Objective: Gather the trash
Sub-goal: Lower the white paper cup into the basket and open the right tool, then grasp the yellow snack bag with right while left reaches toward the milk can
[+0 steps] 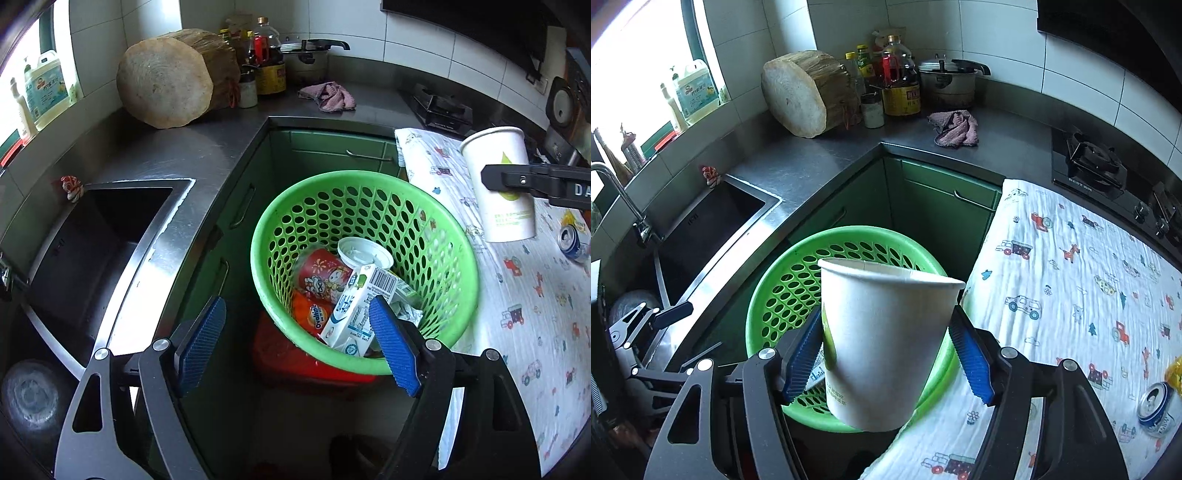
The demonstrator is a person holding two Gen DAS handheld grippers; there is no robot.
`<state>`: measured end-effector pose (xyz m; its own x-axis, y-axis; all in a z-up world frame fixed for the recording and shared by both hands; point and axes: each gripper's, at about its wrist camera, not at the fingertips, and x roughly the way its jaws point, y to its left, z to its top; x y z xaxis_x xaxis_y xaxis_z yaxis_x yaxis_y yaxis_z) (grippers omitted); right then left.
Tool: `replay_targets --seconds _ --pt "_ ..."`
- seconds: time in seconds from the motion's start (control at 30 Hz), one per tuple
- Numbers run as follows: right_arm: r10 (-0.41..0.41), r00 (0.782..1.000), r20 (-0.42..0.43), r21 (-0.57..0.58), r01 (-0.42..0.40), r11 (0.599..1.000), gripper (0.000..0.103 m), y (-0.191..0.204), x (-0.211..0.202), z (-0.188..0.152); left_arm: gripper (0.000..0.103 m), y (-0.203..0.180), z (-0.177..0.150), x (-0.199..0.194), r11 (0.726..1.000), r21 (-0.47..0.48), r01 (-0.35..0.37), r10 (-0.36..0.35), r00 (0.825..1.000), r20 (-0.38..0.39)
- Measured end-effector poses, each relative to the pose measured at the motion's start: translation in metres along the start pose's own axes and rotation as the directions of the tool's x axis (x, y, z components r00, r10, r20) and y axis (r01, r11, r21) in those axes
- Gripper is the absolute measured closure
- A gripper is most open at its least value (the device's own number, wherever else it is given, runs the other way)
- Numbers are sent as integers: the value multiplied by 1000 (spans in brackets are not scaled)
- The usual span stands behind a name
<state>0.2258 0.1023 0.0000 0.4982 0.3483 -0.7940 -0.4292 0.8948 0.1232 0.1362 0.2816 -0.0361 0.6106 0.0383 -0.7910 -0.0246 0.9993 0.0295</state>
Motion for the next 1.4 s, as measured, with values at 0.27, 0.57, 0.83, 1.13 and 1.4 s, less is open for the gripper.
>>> replay_targets --seconds 0.27,0.57,0.83,1.13,1.4 --pt "18 1000 8 5 -18 1000 29 1 3 3 20 0 1 1 1000 2 -3 3 1000 -2" --pt "6 999 40 20 -7 1000 25 -20 -24 -8 18 -27 12 -3 999 45 17 -18 1000 14" --pt "-69 996 59 71 64 995 23 -68 -55 -31 18 -67 21 -3 993 100 55 -57 998 17" --pt "-196 980 26 171 189 967 23 -159 -90 -71 18 -119 31 0 978 184 94 -96 995 3" --pt "-302 952 -41 258 302 918 23 -258 -123 -109 17 -161 35 4 965 236 116 -115 993 -17"
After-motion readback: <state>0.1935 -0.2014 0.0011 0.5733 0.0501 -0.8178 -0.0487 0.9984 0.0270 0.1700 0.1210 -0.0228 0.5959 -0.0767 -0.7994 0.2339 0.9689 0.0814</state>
